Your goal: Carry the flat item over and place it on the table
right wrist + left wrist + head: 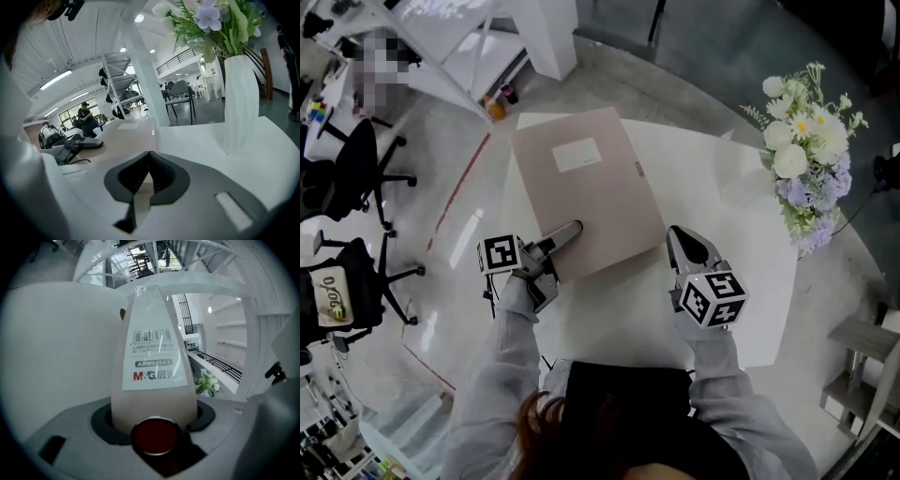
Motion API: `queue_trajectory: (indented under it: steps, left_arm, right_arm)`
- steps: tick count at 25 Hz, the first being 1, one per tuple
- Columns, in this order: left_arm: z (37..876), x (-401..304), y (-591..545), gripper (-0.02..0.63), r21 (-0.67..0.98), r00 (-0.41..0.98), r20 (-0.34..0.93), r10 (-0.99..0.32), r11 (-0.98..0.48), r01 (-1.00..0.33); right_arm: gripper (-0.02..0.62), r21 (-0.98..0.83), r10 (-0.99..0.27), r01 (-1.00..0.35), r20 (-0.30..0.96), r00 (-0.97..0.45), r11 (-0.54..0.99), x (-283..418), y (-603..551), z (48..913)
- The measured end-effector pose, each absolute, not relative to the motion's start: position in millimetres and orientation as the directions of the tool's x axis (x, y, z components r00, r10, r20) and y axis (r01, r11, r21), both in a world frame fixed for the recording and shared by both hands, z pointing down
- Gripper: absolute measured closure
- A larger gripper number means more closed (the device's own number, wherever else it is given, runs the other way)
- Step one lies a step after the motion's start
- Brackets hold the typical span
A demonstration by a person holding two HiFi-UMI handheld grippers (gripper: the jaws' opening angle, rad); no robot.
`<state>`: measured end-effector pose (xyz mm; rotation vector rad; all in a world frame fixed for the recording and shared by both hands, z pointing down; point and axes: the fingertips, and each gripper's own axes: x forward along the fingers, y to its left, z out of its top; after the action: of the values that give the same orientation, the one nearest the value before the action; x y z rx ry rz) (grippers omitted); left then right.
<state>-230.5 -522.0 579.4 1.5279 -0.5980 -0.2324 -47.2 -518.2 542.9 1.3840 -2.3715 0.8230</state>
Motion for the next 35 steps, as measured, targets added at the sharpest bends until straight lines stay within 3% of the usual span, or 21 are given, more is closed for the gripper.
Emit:
queue_trajectory:
  steps: [13,21,31,35]
  left_arm:
    - [591.2,-229.6,-531.3,0.291,0.968,0.821,0.246,-0.515,0.082,-0.239]
    - [600.0,-246.9,-532.3,0.211,0.882,0.72,0.412,-0.558,0.047,-0.468]
    - [597.1,-289.5,-535.8,0.088,0.575,0.423,0.577,-0.699,-0.021,-0.818]
    - [586.8,-280.7,-527.7,0.077,0.547,0.464,0.568,-0.68,-0.109,-0.83]
  right_arm:
    - [0.584,-0.345,-0.684,-0.858,0.52,-0.512,0.38,-55.3,-514.7,556.2]
    - [0.584,-0.334,-0.683,-0.858,0.52,-0.513,0.39,-58.9,-510.5,552.7]
    - [0.584,-0.329,-0.685,-0.857,0.514,-0.516,0.397,-60.3,-503.7,548.3]
    - [0.584,-0.328,-0.692,-0.856,0.506,-0.516,0.399,-61.8,-499.0,543.4]
